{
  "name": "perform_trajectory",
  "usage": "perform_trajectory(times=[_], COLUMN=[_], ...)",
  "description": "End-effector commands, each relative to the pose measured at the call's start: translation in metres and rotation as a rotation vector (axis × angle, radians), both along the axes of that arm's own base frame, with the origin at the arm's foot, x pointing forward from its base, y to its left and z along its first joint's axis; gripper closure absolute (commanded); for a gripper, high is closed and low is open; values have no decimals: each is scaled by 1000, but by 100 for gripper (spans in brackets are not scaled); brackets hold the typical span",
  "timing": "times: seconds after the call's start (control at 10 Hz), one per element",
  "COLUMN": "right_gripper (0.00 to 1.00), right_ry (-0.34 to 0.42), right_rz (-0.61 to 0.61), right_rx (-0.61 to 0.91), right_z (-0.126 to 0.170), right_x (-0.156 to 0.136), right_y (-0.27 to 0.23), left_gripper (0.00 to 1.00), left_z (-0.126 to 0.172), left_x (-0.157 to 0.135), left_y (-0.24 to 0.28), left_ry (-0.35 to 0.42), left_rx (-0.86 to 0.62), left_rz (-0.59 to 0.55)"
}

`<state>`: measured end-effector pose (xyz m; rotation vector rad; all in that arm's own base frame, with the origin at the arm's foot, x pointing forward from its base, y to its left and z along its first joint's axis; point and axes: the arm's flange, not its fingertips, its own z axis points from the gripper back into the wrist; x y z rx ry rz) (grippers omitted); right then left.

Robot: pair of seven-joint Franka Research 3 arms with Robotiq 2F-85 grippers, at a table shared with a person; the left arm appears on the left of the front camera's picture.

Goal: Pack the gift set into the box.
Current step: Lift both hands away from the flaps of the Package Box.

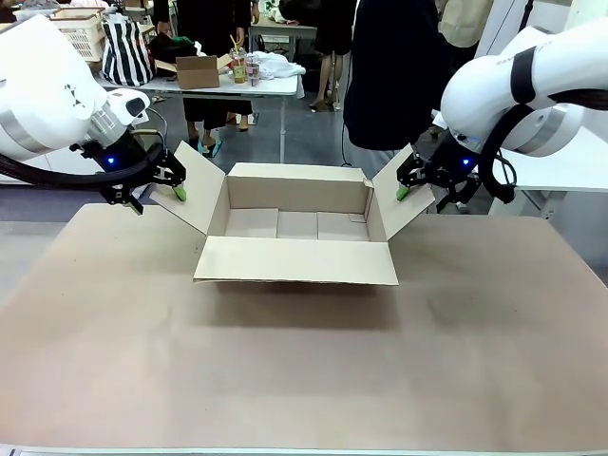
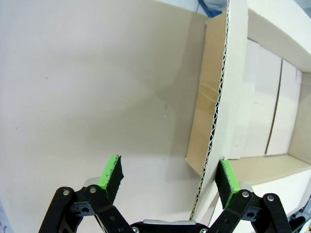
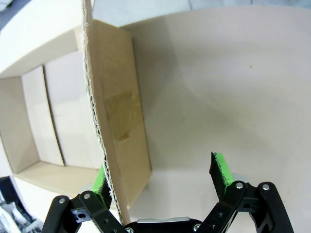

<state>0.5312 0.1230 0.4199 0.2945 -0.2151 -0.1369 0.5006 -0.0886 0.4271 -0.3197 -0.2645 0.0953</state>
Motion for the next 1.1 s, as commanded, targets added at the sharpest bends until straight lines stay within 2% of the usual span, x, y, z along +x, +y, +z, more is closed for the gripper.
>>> perform_trajectory(times=[0.0,1.0], right_gripper=[0,0], right_ry=[13,13], right_rz=[6,6], right_rx=[-14,-14], right_z=[-1,-1], right_x=[3,3], right_y=[1,1], left_gripper=[0,0], left_z=[1,1], left_x=[0,0], left_y=[-1,-1], left_ry=[-2,-2], left_rx=[15,15], left_rz=[14,14])
